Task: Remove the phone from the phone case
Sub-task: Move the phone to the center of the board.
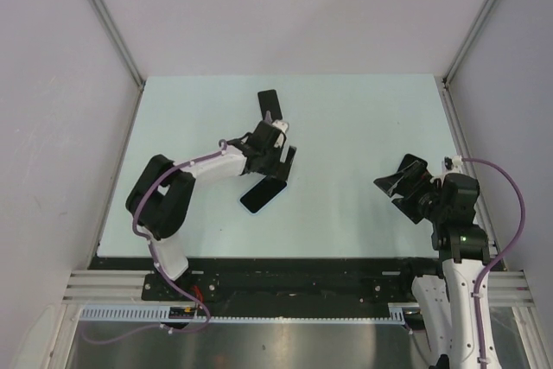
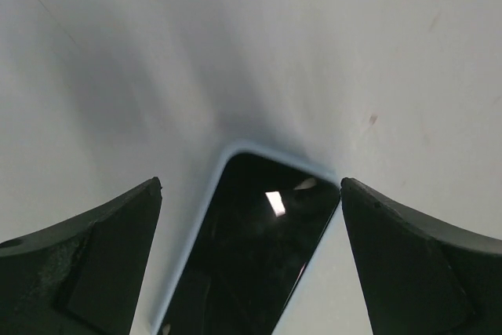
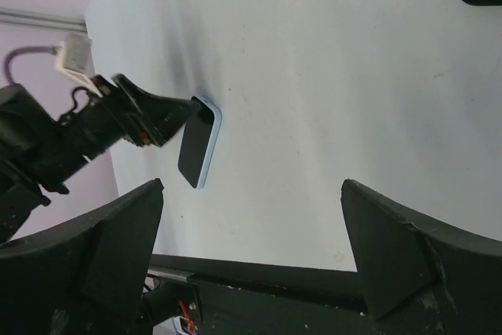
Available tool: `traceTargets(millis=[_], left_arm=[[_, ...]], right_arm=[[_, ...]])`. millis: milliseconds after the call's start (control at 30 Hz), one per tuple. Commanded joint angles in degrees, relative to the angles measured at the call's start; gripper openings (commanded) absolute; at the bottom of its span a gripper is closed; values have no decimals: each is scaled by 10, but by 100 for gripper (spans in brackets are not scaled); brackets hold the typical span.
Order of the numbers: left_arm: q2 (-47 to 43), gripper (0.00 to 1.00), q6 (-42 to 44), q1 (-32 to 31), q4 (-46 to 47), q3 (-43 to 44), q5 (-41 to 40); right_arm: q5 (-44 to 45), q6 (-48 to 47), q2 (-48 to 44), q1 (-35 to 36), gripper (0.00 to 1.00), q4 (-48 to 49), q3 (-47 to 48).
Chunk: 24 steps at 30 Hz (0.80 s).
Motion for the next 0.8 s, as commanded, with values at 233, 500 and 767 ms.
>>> traceTargets(millis=[233,500,767], left_arm=[[-41,100,-46,-2,-60,-98,60],[-77,100,-82,-14,-11,-162,127],[-82,100,-143,-117,9,-207,117]], right_arm=[[34,2,1,53,100,34,-8],[44,8,-3,72,100,37,-9],[43,14,1,97,100,50,-20]])
